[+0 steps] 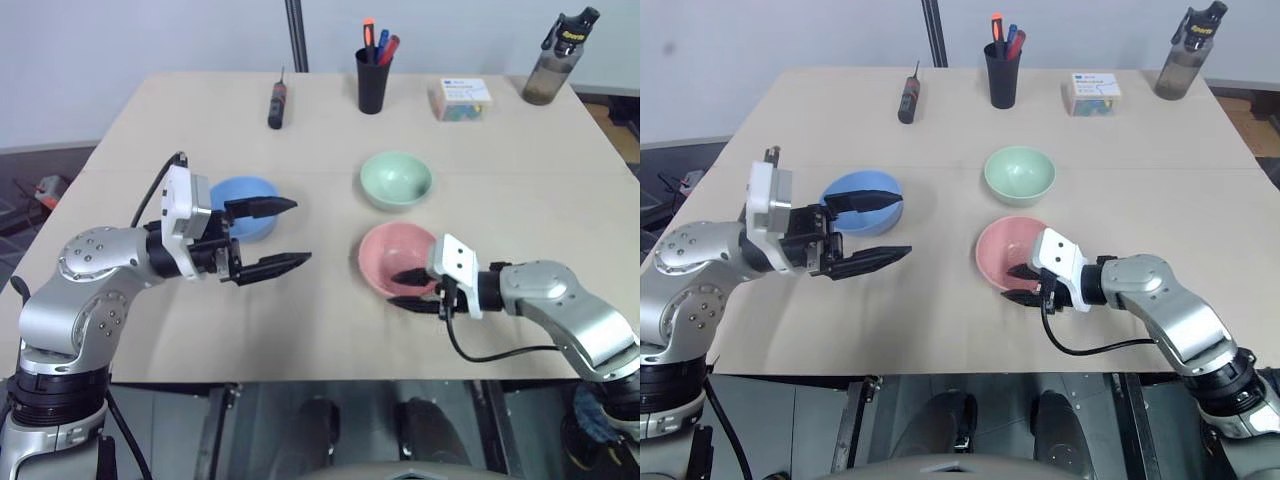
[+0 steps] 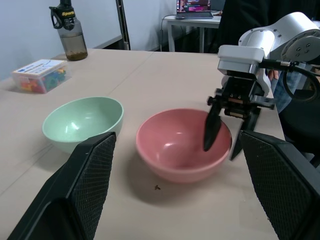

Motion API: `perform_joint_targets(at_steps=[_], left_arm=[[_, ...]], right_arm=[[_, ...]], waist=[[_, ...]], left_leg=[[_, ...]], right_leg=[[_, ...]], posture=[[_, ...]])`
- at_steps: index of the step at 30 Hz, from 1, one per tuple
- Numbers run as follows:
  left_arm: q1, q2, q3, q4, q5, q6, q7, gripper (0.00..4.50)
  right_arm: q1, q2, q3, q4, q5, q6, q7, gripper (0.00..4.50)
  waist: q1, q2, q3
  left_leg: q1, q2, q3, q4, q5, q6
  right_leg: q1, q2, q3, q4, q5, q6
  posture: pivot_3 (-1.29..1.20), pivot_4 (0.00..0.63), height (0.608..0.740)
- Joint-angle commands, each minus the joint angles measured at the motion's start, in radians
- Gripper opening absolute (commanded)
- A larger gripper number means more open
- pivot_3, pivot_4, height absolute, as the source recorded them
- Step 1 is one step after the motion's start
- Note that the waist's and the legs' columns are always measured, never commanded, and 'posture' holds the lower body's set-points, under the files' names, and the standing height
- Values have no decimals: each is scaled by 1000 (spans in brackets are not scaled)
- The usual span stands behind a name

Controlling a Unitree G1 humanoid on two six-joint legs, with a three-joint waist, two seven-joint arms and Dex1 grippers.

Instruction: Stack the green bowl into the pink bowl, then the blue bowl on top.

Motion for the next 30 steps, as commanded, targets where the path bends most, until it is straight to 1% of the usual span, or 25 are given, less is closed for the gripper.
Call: perform_joint_targets(at_steps=[1,2,3,4,6,8,10,11,14,17,18,22,25,27,30], left_arm=[[-1,0,7,-21,16,-10,32,4188],[-3,-1,4,-20,27,-7,50,4188],[-12,-5,-3,-22,48,-3,86,4188],[-20,-7,-11,-25,74,-6,115,4188],[-34,4,-48,-27,169,-51,151,4188],[-71,34,-113,-4,285,-68,186,4188],[-121,47,-172,33,381,-102,203,4188],[-174,66,-242,78,468,-163,172,4188],[-320,63,-387,225,620,-293,101,4188],[-526,-14,-546,502,815,-544,85,4188],[-577,-38,-587,580,868,-598,90,4188],[-776,-186,-709,948,1043,-865,194,4188],[-890,-278,-771,1162,1155,-993,306,4188],[-947,-340,-797,1274,1199,-1043,358,4188],[-1011,-404,-826,1400,1262,-1109,437,4188]], right_arm=[[-32,4,-39,-25,28,5,7,3732],[-34,6,-51,-28,29,-1,2,4159],[-34,17,-79,-37,35,-23,-14,4442],[-35,30,-107,-47,46,-33,-31,4442],[-38,40,-172,-79,89,-28,-45,4442],[-35,34,-223,-102,108,-25,-58,4442],[-30,29,-248,-111,103,-31,-78,4442],[-26,21,-269,-113,99,-33,-89,4442],[-18,9,-315,-114,79,-38,-128,4442],[-5,1,-348,-116,47,-43,-183,4442],[-1,-3,-354,-118,40,-44,-193,4442],[36,-15,-384,-159,29,-41,-229,4442],[72,-19,-415,-215,44,-16,-258,4442],[107,-22,-446,-257,59,1,-273,4442],[159,-32,-491,-309,77,20,-286,4442]], waist=[[0,0,0],[0,0,0],[0,0,0],[0,0,0],[2,0,0],[3,0,0],[5,0,0],[5,0,0],[8,0,0],[11,0,0],[15,-1,0],[16,-1,0],[13,-2,1],[6,-2,1],[3,-3,1]], left_leg=[[0,0,0,0,0,0],[0,0,0,0,0,0],[0,0,0,0,0,0],[0,0,0,0,0,0],[0,0,0,0,0,0],[0,-1,0,0,0,0],[0,-1,0,0,0,0],[0,-1,0,0,0,0],[0,-3,0,0,0,0],[0,-5,0,0,0,0],[-1,-6,0,0,0,0],[-3,-7,0,0,0,1],[-6,-7,0,0,0,1],[-17,-7,-1,4,0,1],[-18,-8,-1,4,0,1]], right_leg=[[0,0,0,0,0,0],[0,0,0,0,0,0],[0,0,0,0,0,0],[0,0,0,0,0,0],[0,0,0,0,0,0],[0,0,0,0,0,0],[0,0,0,0,0,0],[0,0,0,0,0,0],[0,0,-1,0,0,0],[0,0,0,0,0,0],[0,0,-1,0,0,0],[0,0,-1,-1,0,0],[-4,0,-2,-1,0,1],[-14,0,-2,2,0,1],[-15,-1,-3,2,0,1]], posture=[[0,150,740],[0,150,740],[0,150,740],[0,150,740],[0,150,740],[0,150,740],[0,150,740],[0,150,740],[0,150,740],[0,150,740],[0,150,740],[0,150,740],[0,150,740],[0,150,740],[0,150,740]])
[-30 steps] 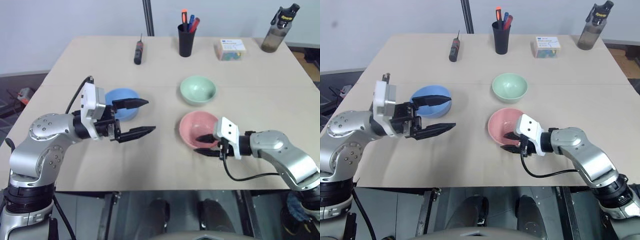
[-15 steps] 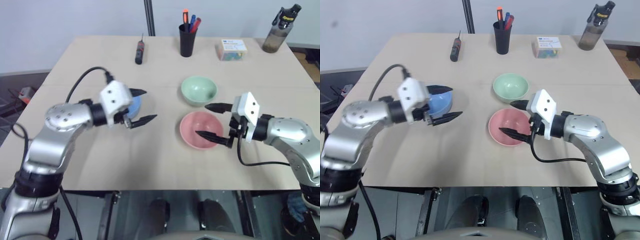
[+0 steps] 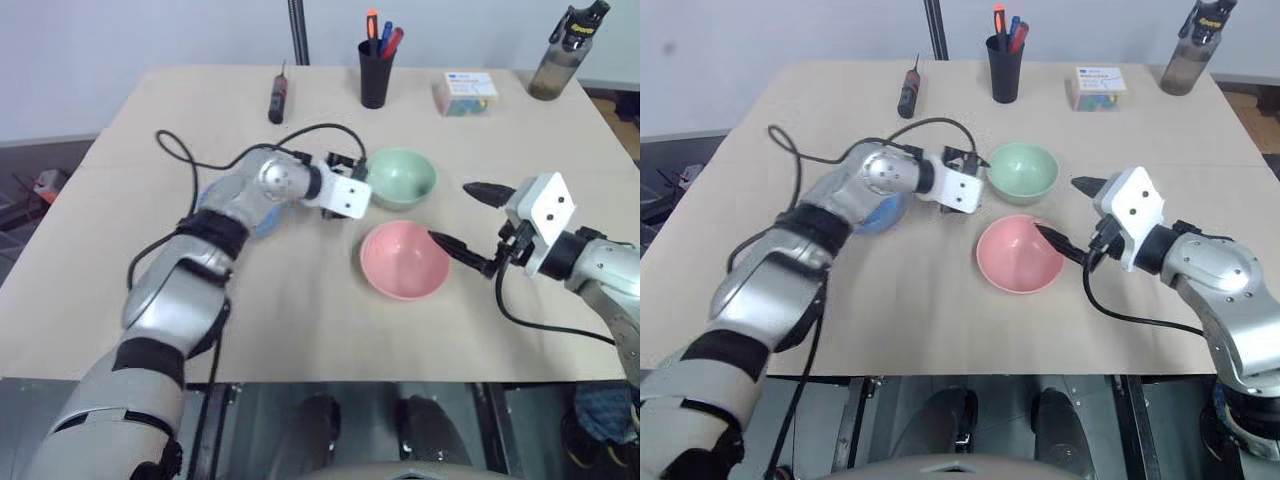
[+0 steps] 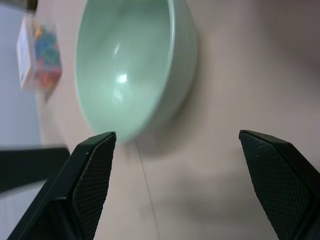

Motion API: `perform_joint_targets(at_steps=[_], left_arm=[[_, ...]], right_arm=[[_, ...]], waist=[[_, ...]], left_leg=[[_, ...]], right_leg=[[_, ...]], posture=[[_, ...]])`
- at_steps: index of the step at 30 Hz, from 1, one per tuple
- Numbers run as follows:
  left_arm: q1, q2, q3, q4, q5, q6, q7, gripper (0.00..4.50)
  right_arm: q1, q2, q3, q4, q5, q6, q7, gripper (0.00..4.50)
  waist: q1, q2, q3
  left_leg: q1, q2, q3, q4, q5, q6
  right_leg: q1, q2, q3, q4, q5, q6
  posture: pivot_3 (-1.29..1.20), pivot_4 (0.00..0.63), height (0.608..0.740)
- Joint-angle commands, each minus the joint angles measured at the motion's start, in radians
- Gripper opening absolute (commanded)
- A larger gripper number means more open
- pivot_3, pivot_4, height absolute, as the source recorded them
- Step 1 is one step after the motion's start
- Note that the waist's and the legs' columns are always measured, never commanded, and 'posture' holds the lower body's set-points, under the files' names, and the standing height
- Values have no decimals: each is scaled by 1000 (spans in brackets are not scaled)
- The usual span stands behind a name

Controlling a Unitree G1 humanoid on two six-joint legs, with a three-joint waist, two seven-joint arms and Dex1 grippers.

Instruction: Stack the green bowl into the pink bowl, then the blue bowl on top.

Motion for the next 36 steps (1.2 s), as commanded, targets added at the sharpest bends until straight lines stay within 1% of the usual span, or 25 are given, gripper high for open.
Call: perform_joint_targets(at_steps=[1,2,5,6,7,8,10,13,14,15,18,19,22,24,25,27,29,31,33,34,36], left_arm=[[-84,-46,-24,119,75,-98,100,4188],[-96,-57,-29,144,88,-108,111,4188],[-116,-75,-33,196,111,-142,124,3446],[-120,-78,-33,207,115,-151,126,3112],[-123,-81,-31,216,117,-156,126,2537],[-125,-84,-27,224,117,-160,125,2248],[-126,-89,-19,231,112,-172,111,1367],[-121,-92,-6,234,96,-184,92,460],[-121,-93,-2,235,91,-187,87,340],[-121,-92,3,235,87,-189,80,82],[-119,-86,19,230,77,-207,57,82],[-117,-80,43,217,42,-220,13,82],[-102,-72,129,150,-123,-242,-178,82],[-73,-59,170,49,-267,-226,-353,82],[-46,-46,184,-30,-353,-190,-457,82],[15,-12,209,-220,-537,-60,-657,82],[59,35,217,-369,-624,56,-764,82],[97,81,224,-493,-687,153,-834,82],[136,132,204,-611,-748,256,-859,82],[146,148,194,-644,-762,286,-861,82],[165,151,184,-684,-772,330,-861,82]], right_arm=[[41,-20,-83,-101,32,23,-25,4442],[51,-22,-94,-114,40,31,-30,4442],[73,-25,-115,-145,61,51,-48,4500],[77,-26,-118,-152,66,56,-53,4500],[83,-27,-122,-159,71,61,-58,4500],[86,-28,-125,-164,75,64,-62,4500],[95,-30,-132,-173,83,71,-68,4500],[120,-43,-144,-180,90,68,-56,4500],[125,-47,-147,-179,93,65,-53,4500],[130,-51,-152,-179,99,63,-49,4500],[143,-63,-163,-176,110,53,-42,4500],[153,-69,-174,-173,112,48,-35,4500],[184,-82,-209,-166,114,37,-19,4500],[211,-87,-233,-167,118,35,-9,4500],[223,-89,-243,-165,117,33,-4,4500],[244,-92,-260,-165,116,28,4,4500],[255,-96,-268,-161,118,22,8,4500],[260,-98,-267,-155,116,16,9,4500],[258,-98,-261,-150,113,12,7,4500],[255,-99,-256,-146,112,10,6,4500],[251,-99,-245,-142,109,4,2,4500]], waist=[[-2,0,0],[-4,0,0],[-7,0,0],[-7,0,0],[-7,0,0],[-6,0,0],[-4,0,0],[-3,0,0],[-2,0,0],[-2,-1,0],[-3,-1,0],[-3,-1,0],[-3,-1,0],[-3,-1,0],[-4,0,0],[-5,0,0],[-10,0,0],[-13,0,0],[-15,0,0],[-15,0,0],[-8,0,0]], left_leg=[[0,0,0,0,0,0],[0,0,0,0,0,0],[1,0,1,0,0,0],[1,0,0,0,0,0],[1,0,0,0,0,0],[1,0,0,0,0,0],[1,0,0,1,0,0],[1,0,0,1,0,0],[1,0,0,1,0,0],[1,0,0,1,0,0],[1,0,0,1,0,0],[1,0,0,2,0,0],[1,0,0,2,0,0],[1,0,0,2,0,0],[1,0,0,2,0,0],[1,1,0,2,0,0],[1,3,0,3,0,0],[1,4,1,4,0,0],[2,4,1,8,0,0],[3,5,0,9,0,0],[3,5,0,13,0,0]], right_leg=[[0,0,-1,0,0,0],[0,0,0,0,0,0],[0,0,0,1,0,0],[0,0,0,1,0,0],[0,0,0,2,0,0],[0,0,0,2,0,0],[0,0,0,2,0,0],[0,0,0,2,0,0],[0,0,0,2,0,0],[0,0,0,2,0,0],[0,0,0,2,0,0],[0,0,0,3,0,0],[0,0,0,3,0,0],[0,0,0,3,0,0],[0,0,0,3,0,0],[1,0,1,3,0,0],[1,0,1,4,0,0],[1,1,2,6,0,0],[1,2,2,9,0,0],[2,1,2,10,0,0],[3,2,2,13,0,0]], posture=[[0,150,740],[0,150,740],[0,150,740],[0,150,740],[0,150,740],[0,150,740],[0,150,740],[0,150,740],[0,150,740],[0,150,740],[0,150,740],[0,150,740],[0,150,740],[0,150,740],[0,150,740],[0,150,740],[0,150,740],[0,150,740],[0,150,740],[0,150,740],[0,150,740]])
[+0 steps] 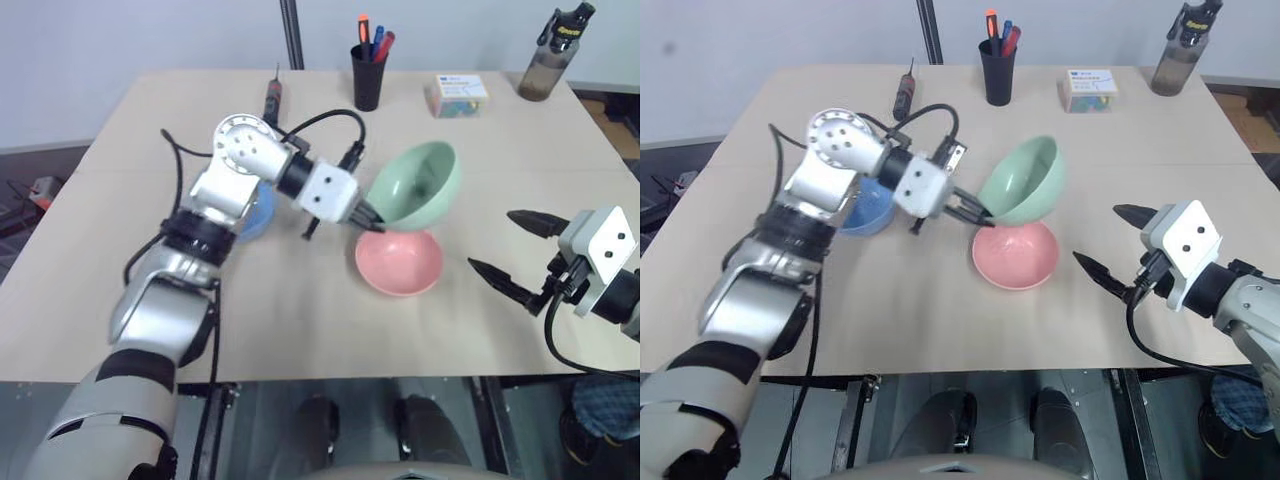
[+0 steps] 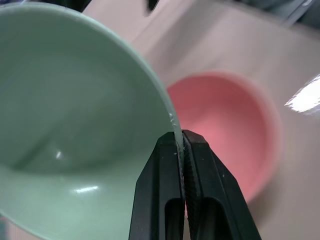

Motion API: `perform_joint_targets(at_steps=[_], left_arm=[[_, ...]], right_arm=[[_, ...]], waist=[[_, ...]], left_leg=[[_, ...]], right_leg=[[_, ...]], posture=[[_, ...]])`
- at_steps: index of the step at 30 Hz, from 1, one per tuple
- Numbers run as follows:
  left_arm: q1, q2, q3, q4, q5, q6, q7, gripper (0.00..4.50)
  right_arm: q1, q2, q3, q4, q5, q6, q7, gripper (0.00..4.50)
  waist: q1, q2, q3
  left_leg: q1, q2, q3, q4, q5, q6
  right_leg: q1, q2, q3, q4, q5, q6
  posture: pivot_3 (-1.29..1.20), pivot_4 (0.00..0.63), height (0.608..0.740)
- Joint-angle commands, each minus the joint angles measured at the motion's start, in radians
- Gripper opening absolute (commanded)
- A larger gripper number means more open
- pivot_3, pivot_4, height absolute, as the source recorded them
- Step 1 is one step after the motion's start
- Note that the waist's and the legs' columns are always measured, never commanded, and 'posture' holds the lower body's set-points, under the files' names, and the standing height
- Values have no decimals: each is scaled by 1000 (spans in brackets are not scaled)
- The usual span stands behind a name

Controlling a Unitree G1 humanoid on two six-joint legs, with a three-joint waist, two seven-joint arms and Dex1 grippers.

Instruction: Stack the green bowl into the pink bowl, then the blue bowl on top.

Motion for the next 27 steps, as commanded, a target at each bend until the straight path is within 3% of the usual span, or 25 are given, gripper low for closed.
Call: perform_joint_targets(at_steps=[1,3,7,12,18,27], left_arm=[[15,5,-5,-98,-50,89,-7,349],[32,10,-25,-128,-66,106,-7,814],[48,-31,-9,-143,-52,141,-4,2191],[66,-60,38,-152,13,199,137,4335],[167,91,108,-309,291,378,434,4462],[366,319,176,-641,498,880,534,4462]], right_arm=[[-14,-11,-3,-8,-5,-26,-4,4500],[-17,-13,7,-3,-11,-33,-3,4500],[-28,-17,22,11,-19,-43,4,4500],[-44,-24,42,20,-15,-56,20,4500],[-105,-17,109,46,0,-85,58,4500],[-263,12,270,175,-33,-170,135,4500]], waist=[[8,0,0],[12,0,0],[10,0,0],[8,0,0],[-4,0,0],[-2,0,0]], left_leg=[[1,0,0,1,0,0],[1,0,-1,2,-1,2],[1,-1,-1,3,-1,1],[1,-2,-1,3,-1,1],[1,-1,0,2,-1,1],[0,0,-1,2,-1,1]], right_leg=[[1,0,0,0,0,0],[1,0,-1,1,0,0],[2,0,-1,0,0,0],[2,0,-1,0,0,0],[1,1,1,1,0,0],[0,0,0,1,0,0]], posture=[[0,150,740],[0,150,740],[0,150,740],[0,150,740],[0,150,740],[0,150,740]])
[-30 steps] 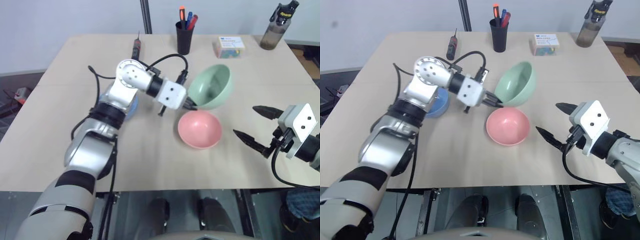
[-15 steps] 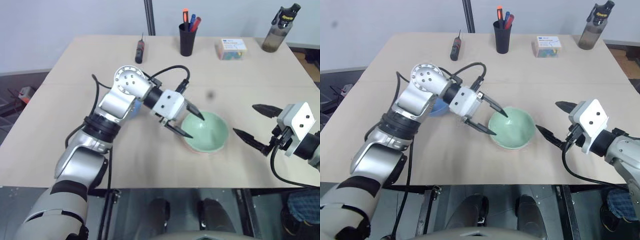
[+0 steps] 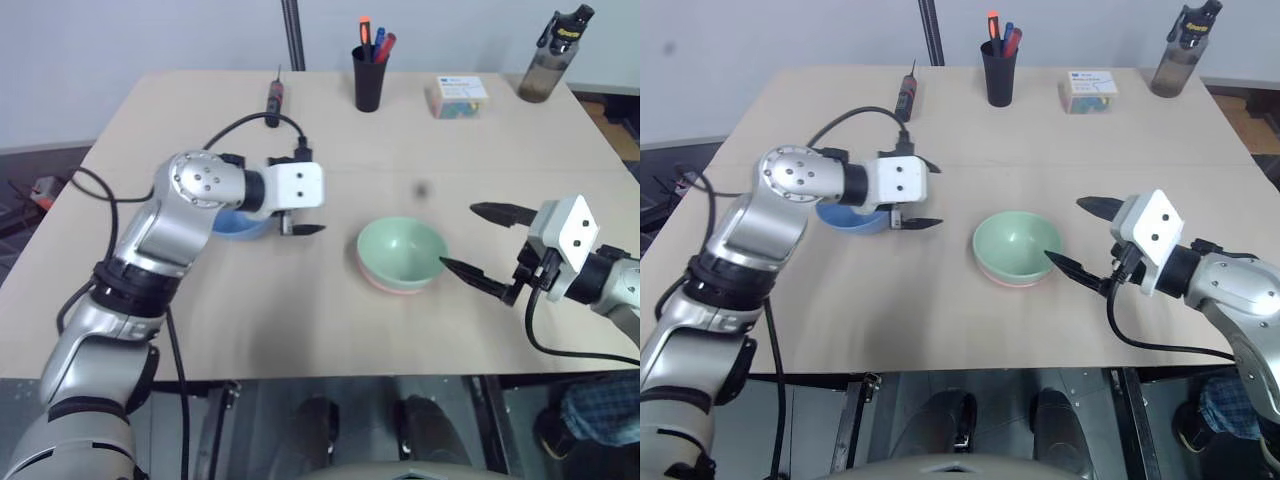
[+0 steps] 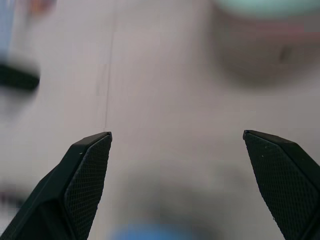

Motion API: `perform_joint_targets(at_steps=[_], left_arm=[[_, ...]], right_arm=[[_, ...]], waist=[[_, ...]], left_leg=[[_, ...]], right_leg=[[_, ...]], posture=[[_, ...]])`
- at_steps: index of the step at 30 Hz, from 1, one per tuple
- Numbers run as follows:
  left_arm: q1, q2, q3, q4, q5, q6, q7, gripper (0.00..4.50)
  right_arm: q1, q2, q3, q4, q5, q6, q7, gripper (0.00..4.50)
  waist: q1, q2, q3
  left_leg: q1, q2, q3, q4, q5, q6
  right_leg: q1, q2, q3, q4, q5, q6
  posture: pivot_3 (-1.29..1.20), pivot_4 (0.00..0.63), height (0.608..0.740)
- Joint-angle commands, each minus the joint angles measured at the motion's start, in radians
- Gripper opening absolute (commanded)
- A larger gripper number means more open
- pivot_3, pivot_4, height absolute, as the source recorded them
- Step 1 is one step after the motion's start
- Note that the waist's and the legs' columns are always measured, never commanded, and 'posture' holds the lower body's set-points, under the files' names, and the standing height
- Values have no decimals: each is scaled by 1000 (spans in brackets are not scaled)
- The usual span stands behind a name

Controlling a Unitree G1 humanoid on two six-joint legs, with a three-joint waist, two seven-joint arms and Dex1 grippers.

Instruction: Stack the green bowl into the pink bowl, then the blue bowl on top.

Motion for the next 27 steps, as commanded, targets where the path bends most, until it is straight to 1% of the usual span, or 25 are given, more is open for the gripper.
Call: perform_joint_targets(at_steps=[1,3,7,10,13,14,16,17,18,19,24,26,27], left_arm=[[60,52,39,-130,57,140,33,4462],[102,74,24,-152,91,172,45,4462],[139,100,-26,-153,173,217,67,4462],[133,94,-67,-122,239,264,92,4462],[126,73,-95,-92,272,278,109,4462],[124,67,-101,-84,279,274,113,4078],[121,58,-111,-69,283,259,115,3768],[119,53,-113,-63,287,255,115,3431],[115,50,-115,-55,290,249,117,2824],[112,47,-117,-50,291,240,118,2530],[97,42,-109,-37,282,207,108,660],[89,42,-104,-30,278,192,106,73],[85,41,-98,-30,267,181,100,73]], right_arm=[[-44,9,42,39,-16,-57,38,4500],[-72,17,68,76,-26,-81,59,4500],[-117,24,97,131,-42,-115,91,4500],[-127,27,103,147,-50,-127,101,4500],[-128,31,108,148,-55,-133,102,4500],[-127,32,108,148,-57,-133,102,4500],[-123,30,106,145,-59,-133,102,4500],[-121,29,104,143,-60,-133,102,4500],[-119,27,102,141,-62,-132,101,4500],[-115,25,97,139,-62,-131,100,4500],[-98,22,84,124,-64,-124,90,4500],[-89,20,79,117,-64,-122,86,4500],[-82,19,76,113,-64,-121,83,4500]], waist=[[8,0,0],[11,0,0],[16,0,0],[16,0,0],[15,0,0],[15,0,0],[15,0,0],[15,0,0],[15,0,0],[16,0,0],[15,0,0],[15,0,0],[15,0,0]], left_leg=[[0,0,0,0,0,0],[0,0,0,0,0,0],[0,0,0,0,0,0],[0,0,0,0,0,0],[0,0,0,0,0,0],[0,0,0,0,0,0],[0,0,0,0,0,0],[0,0,0,0,0,0],[0,0,0,0,0,0],[0,0,0,0,0,0],[-1,0,0,0,0,0],[-1,0,1,0,0,0],[0,0,1,0,0,0]], right_leg=[[0,0,0,0,0,0],[0,0,0,0,0,0],[0,0,0,0,0,0],[0,0,0,0,0,0],[0,0,0,0,0,0],[0,0,0,0,0,0],[0,0,0,0,0,0],[0,0,0,0,0,0],[0,0,0,0,0,0],[0,0,0,0,0,0],[-1,0,0,0,0,0],[-1,0,0,0,0,0],[-1,0,0,0,0,0]], posture=[[0,150,740],[0,150,740],[0,150,740],[0,150,740],[0,150,740],[0,150,740],[0,150,740],[0,150,740],[0,150,740],[0,150,740],[0,150,740],[0,150,740],[0,150,740]])
